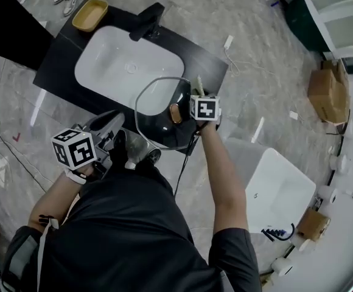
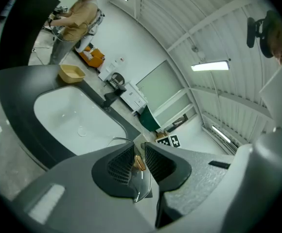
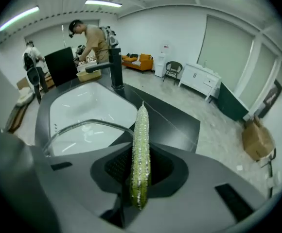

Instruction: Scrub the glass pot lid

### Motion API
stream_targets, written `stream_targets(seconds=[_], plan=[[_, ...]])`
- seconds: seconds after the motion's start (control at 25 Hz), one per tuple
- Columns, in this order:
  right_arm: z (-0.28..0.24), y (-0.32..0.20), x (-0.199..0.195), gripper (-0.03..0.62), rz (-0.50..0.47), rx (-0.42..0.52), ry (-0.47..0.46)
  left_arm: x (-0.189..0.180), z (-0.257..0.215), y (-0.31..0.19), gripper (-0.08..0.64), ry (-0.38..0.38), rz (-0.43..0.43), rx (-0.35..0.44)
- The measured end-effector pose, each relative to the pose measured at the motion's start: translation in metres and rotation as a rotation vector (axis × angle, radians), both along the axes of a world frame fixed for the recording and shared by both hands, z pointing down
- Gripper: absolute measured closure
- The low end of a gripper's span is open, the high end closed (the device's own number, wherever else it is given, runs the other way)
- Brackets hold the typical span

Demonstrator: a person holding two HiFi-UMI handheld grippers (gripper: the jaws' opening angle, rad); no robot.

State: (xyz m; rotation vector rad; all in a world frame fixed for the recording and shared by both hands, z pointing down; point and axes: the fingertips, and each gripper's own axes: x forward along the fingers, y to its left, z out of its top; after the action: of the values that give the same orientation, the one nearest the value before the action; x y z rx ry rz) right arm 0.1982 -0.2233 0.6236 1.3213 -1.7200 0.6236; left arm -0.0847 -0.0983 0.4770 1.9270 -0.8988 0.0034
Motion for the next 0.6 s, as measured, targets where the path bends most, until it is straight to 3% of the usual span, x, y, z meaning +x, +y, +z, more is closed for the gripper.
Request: stream_targets(seconds=[0.12,0.24,0.6], plan=[[0.005,-0.024,-0.037,0.528,-0.094,0.036,0.024,-0.027,0.009,0.006,0.489,-0.009,-0.075,-0.021],[0.015,-0.024,-0.076,0.528,-0.178,-0.002,-0.006,-0.041,0.012,0.010,0.489,-0.006,-0.121,-0.029],[0.019,-0.008,-0.137,0.528,-0.496,-0.014,0.072,-0.035,0.005,0.018,0.489,0.011,-0.138,-0.015]])
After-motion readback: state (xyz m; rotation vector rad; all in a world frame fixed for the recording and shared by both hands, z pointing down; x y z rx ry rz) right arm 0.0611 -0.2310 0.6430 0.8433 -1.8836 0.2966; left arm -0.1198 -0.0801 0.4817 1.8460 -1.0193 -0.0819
